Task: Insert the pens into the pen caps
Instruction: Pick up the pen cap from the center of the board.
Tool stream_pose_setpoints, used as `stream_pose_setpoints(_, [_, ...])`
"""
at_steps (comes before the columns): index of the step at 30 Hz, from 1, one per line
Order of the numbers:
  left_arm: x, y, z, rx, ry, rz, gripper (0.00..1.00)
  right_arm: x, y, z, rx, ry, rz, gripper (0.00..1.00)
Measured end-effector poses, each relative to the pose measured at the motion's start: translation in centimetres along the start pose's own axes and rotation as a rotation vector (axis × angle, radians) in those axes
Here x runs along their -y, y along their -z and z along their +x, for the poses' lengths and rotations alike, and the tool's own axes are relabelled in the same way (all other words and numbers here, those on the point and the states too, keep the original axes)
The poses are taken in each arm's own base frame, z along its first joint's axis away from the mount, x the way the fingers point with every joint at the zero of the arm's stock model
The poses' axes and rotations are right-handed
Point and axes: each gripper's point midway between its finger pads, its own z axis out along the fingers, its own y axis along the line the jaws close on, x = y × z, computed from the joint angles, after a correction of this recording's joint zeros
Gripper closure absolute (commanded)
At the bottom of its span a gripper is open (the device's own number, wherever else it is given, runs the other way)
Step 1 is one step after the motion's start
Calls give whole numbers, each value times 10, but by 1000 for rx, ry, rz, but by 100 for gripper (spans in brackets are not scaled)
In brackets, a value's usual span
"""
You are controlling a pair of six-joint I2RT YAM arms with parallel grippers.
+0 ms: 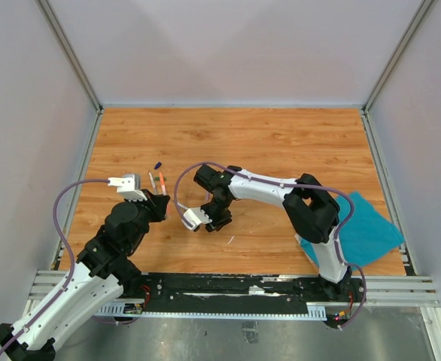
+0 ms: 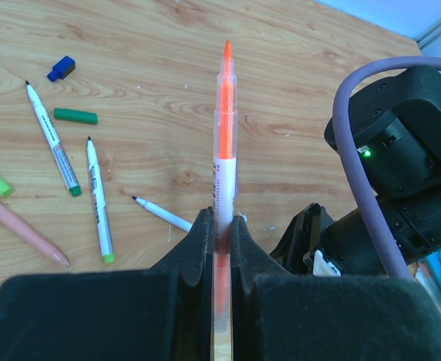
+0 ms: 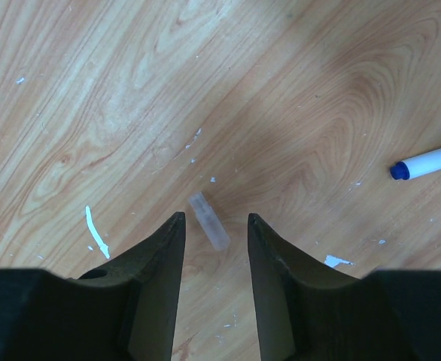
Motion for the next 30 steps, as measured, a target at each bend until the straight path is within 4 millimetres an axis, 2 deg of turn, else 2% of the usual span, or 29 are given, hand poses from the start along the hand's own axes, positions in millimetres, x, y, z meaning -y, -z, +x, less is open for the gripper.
stream_pose_setpoints(10, [0, 0, 0, 0, 0, 0, 100, -1, -5, 9, -39, -10, -31, 63])
stream_pose_setpoints(17, [-1, 0, -1, 3, 0, -4, 100, -4, -4, 11, -55, -16, -46, 69])
stream_pose_setpoints(25, [-2, 1, 0, 0, -2, -9, 100, -7, -4, 14, -100, -23, -56, 79])
stream_pose_setpoints(30, [-4, 1, 1, -3, -4, -15, 99, -8, -3, 17, -121, -61, -48, 89])
